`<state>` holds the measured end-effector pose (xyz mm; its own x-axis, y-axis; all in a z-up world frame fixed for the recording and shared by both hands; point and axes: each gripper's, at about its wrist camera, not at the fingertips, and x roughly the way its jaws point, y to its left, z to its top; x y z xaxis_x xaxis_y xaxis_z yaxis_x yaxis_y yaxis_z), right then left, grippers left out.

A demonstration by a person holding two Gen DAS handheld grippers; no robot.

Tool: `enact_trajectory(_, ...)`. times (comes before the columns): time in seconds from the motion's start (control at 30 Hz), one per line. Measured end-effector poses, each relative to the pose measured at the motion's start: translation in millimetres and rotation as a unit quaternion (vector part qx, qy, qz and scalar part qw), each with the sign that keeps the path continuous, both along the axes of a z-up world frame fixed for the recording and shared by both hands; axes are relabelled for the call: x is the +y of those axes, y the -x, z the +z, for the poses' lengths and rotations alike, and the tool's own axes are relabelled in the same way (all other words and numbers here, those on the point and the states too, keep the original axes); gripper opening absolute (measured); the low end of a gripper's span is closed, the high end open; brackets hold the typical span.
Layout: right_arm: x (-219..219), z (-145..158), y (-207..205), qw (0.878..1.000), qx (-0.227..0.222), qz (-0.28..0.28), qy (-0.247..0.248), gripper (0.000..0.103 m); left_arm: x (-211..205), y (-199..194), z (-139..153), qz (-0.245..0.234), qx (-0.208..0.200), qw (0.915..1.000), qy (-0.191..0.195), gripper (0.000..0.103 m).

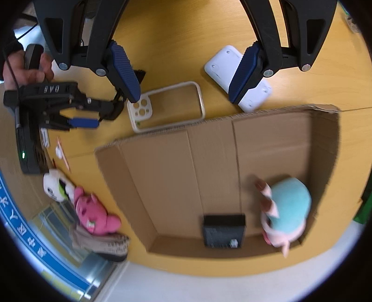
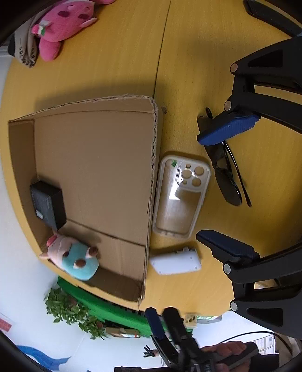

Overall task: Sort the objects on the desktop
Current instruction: 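Close both grippers on the white rim of the clear phone case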

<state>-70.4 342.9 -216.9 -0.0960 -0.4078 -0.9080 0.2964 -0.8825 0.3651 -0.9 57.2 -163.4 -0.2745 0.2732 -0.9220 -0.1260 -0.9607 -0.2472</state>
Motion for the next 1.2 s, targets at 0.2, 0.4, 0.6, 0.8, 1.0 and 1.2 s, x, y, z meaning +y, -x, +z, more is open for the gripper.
enact_trajectory(0.2, 0, -26, 13, 1.0, 0.014, -0.003, -0.021, 0.086, 4, 12, -48, -0.002, -0.043, 0.999, 0.013, 0.078)
enact_trajectory(0.4, -3, -53, 18, 0.998, 0.02, 0.007, -0.054, 0.094, 4, 26, -82, -0.002, -0.071, 0.9974, 0.016, 0.078)
enact_trajectory(0.6, -11, -65, 24, 0.998, 0.014, 0.022, -0.063, 0.07, 7, 33, -108, -0.009, -0.093, 0.9954, 0.022, 0.077)
enact_trajectory(0.8, -21, -73, 20, 0.996, 0.023, 0.046, -0.07, 0.061, 12, 27, -109, -0.02, -0.079, 0.9959, 0.039, 0.072)
enact_trajectory(1.0, -20, -80, 22, 0.997, 0.009, 0.045, -0.058, 0.012, 5, 24, -106, 0.001, -0.079, 0.996, 0.042, 0.012)
enact_trajectory(1.2, -24, -81, 19, 0.997, 0.004, 0.054, -0.057, 0.011, 6, 13, -106, -0.003, -0.087, 0.9954, 0.039, 0.007)
